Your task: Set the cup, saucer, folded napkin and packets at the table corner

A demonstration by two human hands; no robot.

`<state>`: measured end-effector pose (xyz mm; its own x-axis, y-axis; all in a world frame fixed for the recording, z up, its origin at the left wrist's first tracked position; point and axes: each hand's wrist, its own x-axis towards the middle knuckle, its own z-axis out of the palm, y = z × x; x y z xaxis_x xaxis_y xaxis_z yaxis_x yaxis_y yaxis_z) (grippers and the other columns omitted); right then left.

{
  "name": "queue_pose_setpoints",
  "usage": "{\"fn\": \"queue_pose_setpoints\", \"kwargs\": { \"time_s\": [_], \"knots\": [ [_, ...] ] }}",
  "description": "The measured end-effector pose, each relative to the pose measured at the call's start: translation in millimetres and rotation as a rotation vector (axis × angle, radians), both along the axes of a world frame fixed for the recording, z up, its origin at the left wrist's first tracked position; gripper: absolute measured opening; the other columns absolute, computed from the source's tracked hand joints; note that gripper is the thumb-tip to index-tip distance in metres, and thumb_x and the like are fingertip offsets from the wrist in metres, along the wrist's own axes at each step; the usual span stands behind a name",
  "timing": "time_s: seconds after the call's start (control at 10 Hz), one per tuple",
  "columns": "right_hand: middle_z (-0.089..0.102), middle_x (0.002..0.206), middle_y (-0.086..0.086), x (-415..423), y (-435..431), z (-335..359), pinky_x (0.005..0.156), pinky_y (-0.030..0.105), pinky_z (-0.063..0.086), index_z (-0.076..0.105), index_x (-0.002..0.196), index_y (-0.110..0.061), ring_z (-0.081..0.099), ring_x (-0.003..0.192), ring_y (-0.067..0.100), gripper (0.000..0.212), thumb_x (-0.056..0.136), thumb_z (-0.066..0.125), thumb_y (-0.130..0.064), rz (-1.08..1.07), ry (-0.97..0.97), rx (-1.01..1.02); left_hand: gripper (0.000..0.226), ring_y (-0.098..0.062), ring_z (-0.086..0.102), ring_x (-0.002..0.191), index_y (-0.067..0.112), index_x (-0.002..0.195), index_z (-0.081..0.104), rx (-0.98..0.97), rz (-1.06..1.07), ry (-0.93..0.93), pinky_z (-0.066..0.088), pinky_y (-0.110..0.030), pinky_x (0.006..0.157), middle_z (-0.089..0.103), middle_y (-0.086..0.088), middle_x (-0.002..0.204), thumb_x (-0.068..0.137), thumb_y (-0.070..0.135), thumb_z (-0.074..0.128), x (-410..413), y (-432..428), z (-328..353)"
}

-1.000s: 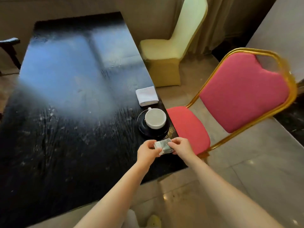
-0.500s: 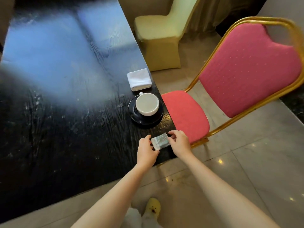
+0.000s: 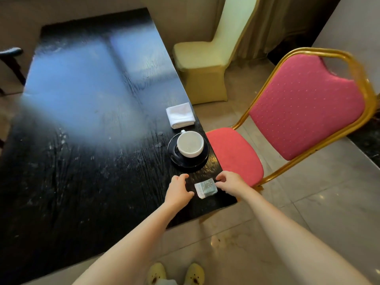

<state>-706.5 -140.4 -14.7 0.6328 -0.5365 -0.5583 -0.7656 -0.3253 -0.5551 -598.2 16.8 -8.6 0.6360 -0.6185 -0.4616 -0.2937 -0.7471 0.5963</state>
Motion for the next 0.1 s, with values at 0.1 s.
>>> {"fn": "queue_pose_setpoints", "kwargs": {
  "time_s": [0.1],
  "knots": [
    [0.063, 0.108, 0.011, 13.4, -5.5, 47.2, 0.075, 0.034, 0.053, 0.055, 0.122, -0.006, 0.061, 0.088, 0.021, 0.037, 0.09, 0.056, -0.026, 0.198, 0.242, 0.157, 0.057, -0.023, 0.055, 0.114, 0.014, 0.136, 0.042, 0.139, -0.122, 0.022, 0.047, -0.032, 0.093, 0.051, -0.009, 0.132, 0.085, 0.023, 0.063, 37.7, 12.8, 39.4]
  ]
}}
